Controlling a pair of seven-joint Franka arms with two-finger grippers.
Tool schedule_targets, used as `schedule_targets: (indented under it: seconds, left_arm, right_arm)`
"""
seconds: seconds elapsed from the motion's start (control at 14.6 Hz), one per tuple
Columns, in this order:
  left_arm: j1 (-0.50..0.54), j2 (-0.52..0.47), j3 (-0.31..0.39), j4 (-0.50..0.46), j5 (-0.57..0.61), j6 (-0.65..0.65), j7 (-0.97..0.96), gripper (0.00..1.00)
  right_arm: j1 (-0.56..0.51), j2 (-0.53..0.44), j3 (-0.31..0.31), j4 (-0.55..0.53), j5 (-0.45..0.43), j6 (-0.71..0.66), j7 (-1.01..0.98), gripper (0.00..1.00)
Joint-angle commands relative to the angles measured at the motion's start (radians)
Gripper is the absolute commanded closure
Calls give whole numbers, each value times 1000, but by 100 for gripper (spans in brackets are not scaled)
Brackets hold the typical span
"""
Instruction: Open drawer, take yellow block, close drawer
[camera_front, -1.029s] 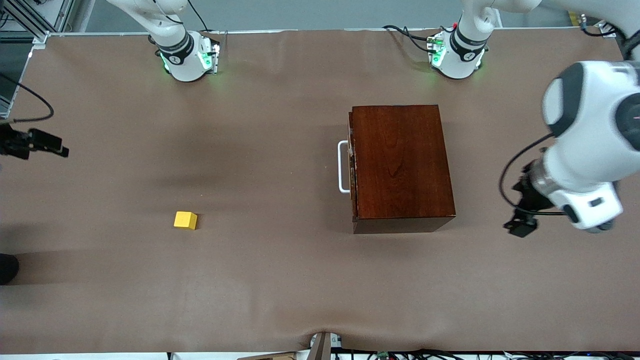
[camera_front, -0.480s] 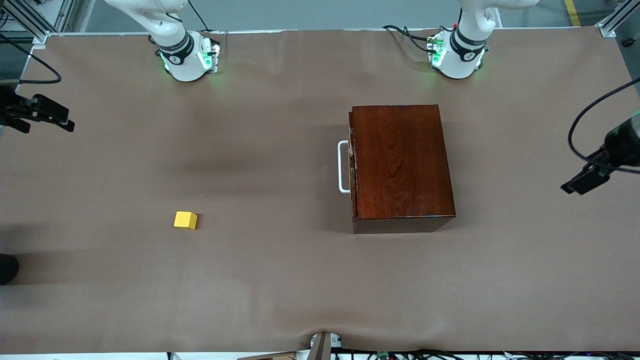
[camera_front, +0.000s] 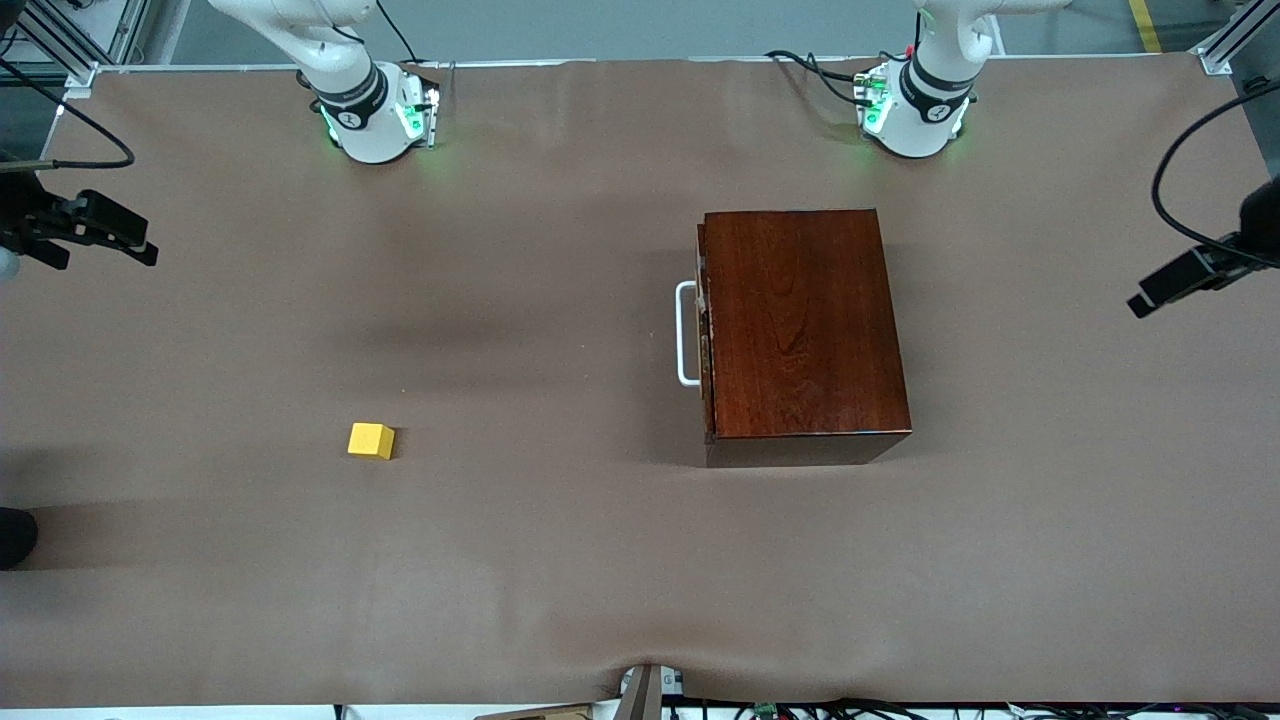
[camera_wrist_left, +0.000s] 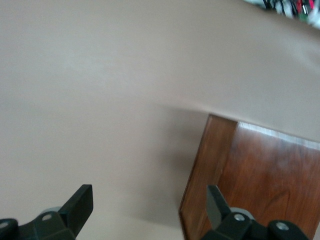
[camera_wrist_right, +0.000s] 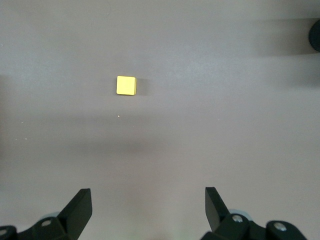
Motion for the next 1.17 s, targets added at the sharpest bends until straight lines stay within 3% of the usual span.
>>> schedule_targets:
  seconds: [0.0, 0.34, 1.1]
  left_arm:
    - [-6, -36, -25, -20, -7, -70, 201, 0]
    - [-3, -54, -101, -15, 4, -84, 241, 0]
    - [-10, -45, -111, -3, 73, -99, 248, 0]
  right_arm:
    - [1, -21, 0, -18, -15, 7, 13, 0]
    - [10, -20, 0, -18, -13, 10, 13, 0]
    - [11, -20, 0, -17, -12, 9, 15, 0]
